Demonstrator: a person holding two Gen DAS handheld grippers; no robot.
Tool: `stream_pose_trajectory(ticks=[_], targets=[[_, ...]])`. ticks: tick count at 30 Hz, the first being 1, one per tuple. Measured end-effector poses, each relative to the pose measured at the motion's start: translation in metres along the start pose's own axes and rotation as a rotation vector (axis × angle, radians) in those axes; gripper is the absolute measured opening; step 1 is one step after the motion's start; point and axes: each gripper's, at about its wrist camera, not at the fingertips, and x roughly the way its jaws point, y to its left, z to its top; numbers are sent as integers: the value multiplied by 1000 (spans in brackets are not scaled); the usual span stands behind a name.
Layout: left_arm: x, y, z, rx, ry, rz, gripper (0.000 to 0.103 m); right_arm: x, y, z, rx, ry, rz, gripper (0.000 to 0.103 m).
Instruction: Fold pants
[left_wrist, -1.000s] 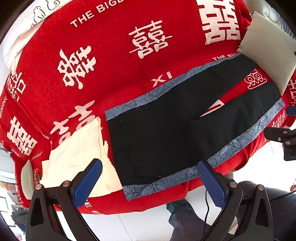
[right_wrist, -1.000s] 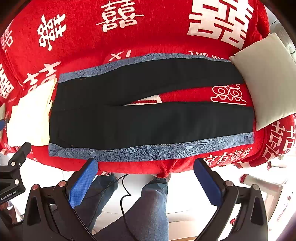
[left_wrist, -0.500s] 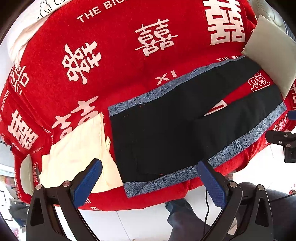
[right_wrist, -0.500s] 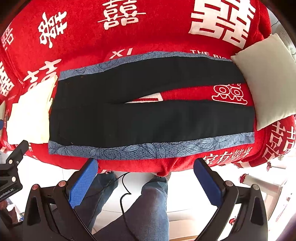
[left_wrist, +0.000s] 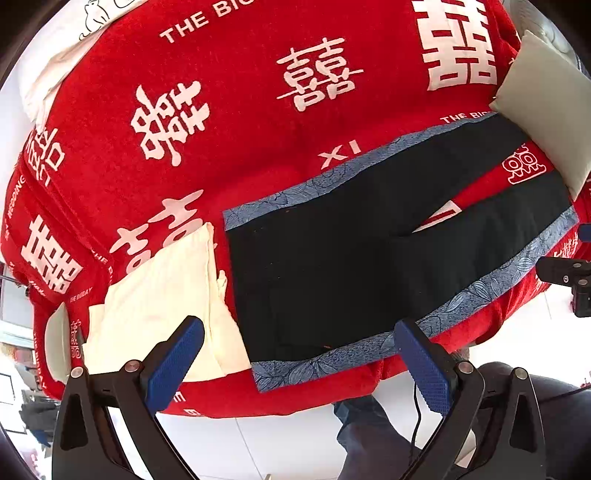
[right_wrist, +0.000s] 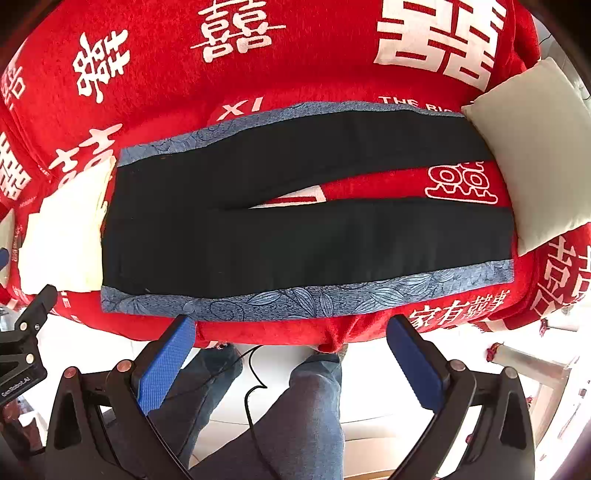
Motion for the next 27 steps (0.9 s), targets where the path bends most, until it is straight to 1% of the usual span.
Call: stream_pose_trajectory(ticks=[12,17,20,22,23,25,27], targets=[[-1,-8,-1,-36,27,43,103,7,-15,7,12,4,47,103],[1,-15,-6,-74,64,52,103,11,-25,11,-2,13,82,103],[2,-18,-13,-138,93,54,103,12,-31,12,-17,18,126,103],[2,-16,-20,-218,118,32,103,12,-38,12,-29,13,161,103],[4,-13,-24,-282,138,-4,103,12,-40,12,-35,10,173,103],[6,-9,-33,-373,164,-57,103,11,-48,11,-42,3,217,103],[9,-6,-42,-467,178,-77,103,12,-54,8,-36,-11,312,103]])
